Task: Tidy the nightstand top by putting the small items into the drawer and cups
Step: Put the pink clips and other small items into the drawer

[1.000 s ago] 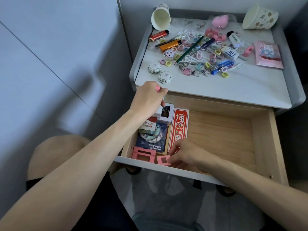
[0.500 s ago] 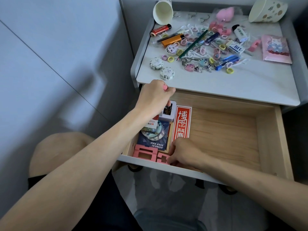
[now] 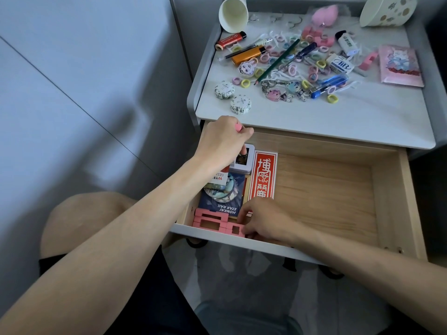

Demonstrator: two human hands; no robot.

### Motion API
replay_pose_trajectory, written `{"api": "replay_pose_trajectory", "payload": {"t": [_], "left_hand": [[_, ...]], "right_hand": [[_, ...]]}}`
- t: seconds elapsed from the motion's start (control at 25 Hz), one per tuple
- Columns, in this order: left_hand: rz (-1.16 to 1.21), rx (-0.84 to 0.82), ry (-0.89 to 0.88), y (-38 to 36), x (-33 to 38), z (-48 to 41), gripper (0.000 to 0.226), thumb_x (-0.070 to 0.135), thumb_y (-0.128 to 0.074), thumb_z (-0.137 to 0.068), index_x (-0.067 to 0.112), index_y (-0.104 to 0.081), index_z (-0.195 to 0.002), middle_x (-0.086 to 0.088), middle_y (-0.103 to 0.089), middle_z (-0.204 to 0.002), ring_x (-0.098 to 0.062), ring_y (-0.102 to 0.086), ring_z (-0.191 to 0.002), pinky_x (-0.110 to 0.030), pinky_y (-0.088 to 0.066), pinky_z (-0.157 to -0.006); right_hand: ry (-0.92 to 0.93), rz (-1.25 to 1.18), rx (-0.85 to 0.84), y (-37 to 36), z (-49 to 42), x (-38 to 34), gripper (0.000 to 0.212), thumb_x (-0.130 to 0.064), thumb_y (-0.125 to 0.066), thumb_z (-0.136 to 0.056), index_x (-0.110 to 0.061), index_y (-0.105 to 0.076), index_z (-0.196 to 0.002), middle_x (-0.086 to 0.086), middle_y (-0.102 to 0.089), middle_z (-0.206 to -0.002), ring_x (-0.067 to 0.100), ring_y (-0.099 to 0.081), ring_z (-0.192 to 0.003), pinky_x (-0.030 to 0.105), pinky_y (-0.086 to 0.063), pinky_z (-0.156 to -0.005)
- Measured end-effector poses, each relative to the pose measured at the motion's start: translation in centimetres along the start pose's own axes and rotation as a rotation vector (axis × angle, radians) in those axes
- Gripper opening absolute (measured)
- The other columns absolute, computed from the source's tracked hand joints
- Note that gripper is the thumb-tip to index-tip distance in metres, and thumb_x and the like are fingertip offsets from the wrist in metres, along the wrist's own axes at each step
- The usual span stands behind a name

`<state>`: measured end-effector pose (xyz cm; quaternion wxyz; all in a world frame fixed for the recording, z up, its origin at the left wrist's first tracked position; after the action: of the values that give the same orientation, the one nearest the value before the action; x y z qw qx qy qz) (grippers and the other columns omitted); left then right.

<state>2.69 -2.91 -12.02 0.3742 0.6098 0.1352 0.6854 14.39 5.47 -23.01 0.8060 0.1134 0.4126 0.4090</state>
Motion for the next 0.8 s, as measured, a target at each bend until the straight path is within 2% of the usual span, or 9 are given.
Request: {"api": "replay_pose_trajectory", "payload": {"t": [0.12, 0.2, 0.24, 0.28, 0.36, 0.48, 0.56, 0.68, 0.8], "left_hand": [[-0.043, -0.052, 0.022, -0.1, -0.1, 0.1, 0.027, 0.03, -0.055, -0.098, 0.006, -0.063, -0.089, -0.011, -0.066, -0.073, -0.013, -0.05, -0.054, -0.03, -0.042, -0.06], [-0.064, -0.161, 0.027, -0.5, 0.1, 0.5, 0.013, 0.02, -0.052, -0.094, 0.012, -0.054, -0.084, -0.016, -0.047, -0.074, -0.021, -0.041, -0.065, -0.033, -0.035, -0.064], [-0.065, -0.25, 0.037, -0.7, 0.4, 0.9, 0.004, 0.015, -0.05, -0.092, 0.018, -0.05, -0.089, -0.01, -0.042, -0.079, -0.02, -0.038, -0.071, -0.033, -0.031, -0.065], [-0.077, -0.343, 0.053, -1.1, 0.6, 1.4, 0.008, 0.013, -0.048, -0.091, 0.02, -0.046, -0.095, -0.008, -0.041, -0.083, -0.02, -0.036, -0.075, -0.032, -0.029, -0.067], [-0.141, -0.502, 0.092, -2.0, 0.9, 2.5, 0.01, 0.014, -0.045, -0.096, 0.014, -0.041, -0.105, -0.007, -0.047, -0.083, -0.02, -0.043, -0.073, -0.028, -0.032, -0.064], [-0.174, -0.643, 0.094, -3.2, 0.4, 3.0, 0.014, 0.012, -0.046, -0.099, 0.013, -0.041, -0.113, 0.001, -0.056, -0.09, -0.007, -0.052, -0.079, -0.024, -0.038, -0.061], [-0.197, -0.665, 0.056, -3.8, -0.4, 2.8, 0.011, 0.01, -0.05, -0.098, 0.012, -0.047, -0.108, -0.002, -0.059, -0.092, -0.009, -0.054, -0.079, -0.024, -0.04, -0.062], [-0.158, -0.606, 0.028, -3.7, -1.3, 2.2, 0.009, 0.012, -0.055, -0.1, 0.007, -0.06, -0.105, -0.004, -0.07, -0.089, -0.012, -0.067, -0.079, -0.021, -0.05, -0.067], [-0.128, -0.579, 0.044, -3.4, -2.0, 1.8, 0.014, 0.012, -0.058, -0.099, 0.005, -0.068, -0.105, -0.006, -0.076, -0.086, -0.014, -0.074, -0.078, -0.028, -0.058, -0.081]], "right_hand": [[-0.032, -0.032, -0.019, 0.1, 0.2, 0.4, 0.017, -0.011, -0.076, -0.08, -0.017, -0.065, -0.091, -0.003, -0.065, -0.089, 0.013, -0.066, -0.076, 0.023, -0.055, -0.065], [-0.062, -0.142, 0.0, 1.5, 0.8, 0.4, 0.012, -0.008, -0.069, -0.085, -0.016, -0.061, -0.087, 0.001, -0.07, -0.079, 0.015, -0.07, -0.064, 0.027, -0.06, -0.062], [-0.059, -0.188, 0.059, 2.9, 1.1, 0.2, 0.008, -0.009, -0.067, -0.088, -0.016, -0.062, -0.088, 0.002, -0.071, -0.076, 0.015, -0.071, -0.061, 0.027, -0.06, -0.061], [-0.035, -0.236, 0.158, 4.7, 1.3, 0.1, 0.003, -0.013, -0.065, -0.091, -0.016, -0.064, -0.09, 0.002, -0.072, -0.077, 0.014, -0.072, -0.061, 0.027, -0.06, -0.061], [0.07, -0.433, 0.381, 8.6, 2.2, -0.1, 0.008, -0.019, -0.061, -0.095, -0.015, -0.068, -0.096, 0.004, -0.074, -0.083, 0.014, -0.072, -0.065, 0.029, -0.061, -0.066], [0.24, -0.684, 0.449, 10.7, 3.1, -0.5, 0.011, -0.022, -0.065, -0.092, -0.016, -0.071, -0.098, 0.005, -0.074, -0.088, 0.02, -0.072, -0.076, 0.038, -0.06, -0.077], [0.298, -0.645, 0.428, 9.7, 3.4, -0.8, 0.008, -0.019, -0.071, -0.086, -0.017, -0.073, -0.094, 0.004, -0.075, -0.085, 0.023, -0.072, -0.081, 0.038, -0.058, -0.078], [0.299, -0.532, 0.486, 9.2, 3.4, -0.9, 0.008, -0.02, -0.079, -0.079, -0.02, -0.077, -0.087, 0.001, -0.075, -0.078, 0.023, -0.072, -0.08, 0.039, -0.059, -0.078], [0.249, -0.532, 0.425, 9.2, 3.0, -0.4, 0.01, -0.018, -0.079, -0.079, -0.018, -0.077, -0.089, 0.001, -0.076, -0.078, 0.018, -0.073, -0.078, 0.033, -0.059, -0.076]]}}
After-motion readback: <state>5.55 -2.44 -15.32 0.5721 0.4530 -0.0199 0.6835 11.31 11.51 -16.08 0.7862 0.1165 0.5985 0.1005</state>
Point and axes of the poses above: each hand's wrist, its own z-axis away from the middle knuckle, its own y-axis out of the back of the hand, x = y × z, the point moved 5 cm from there along -z, towards the middle knuckle
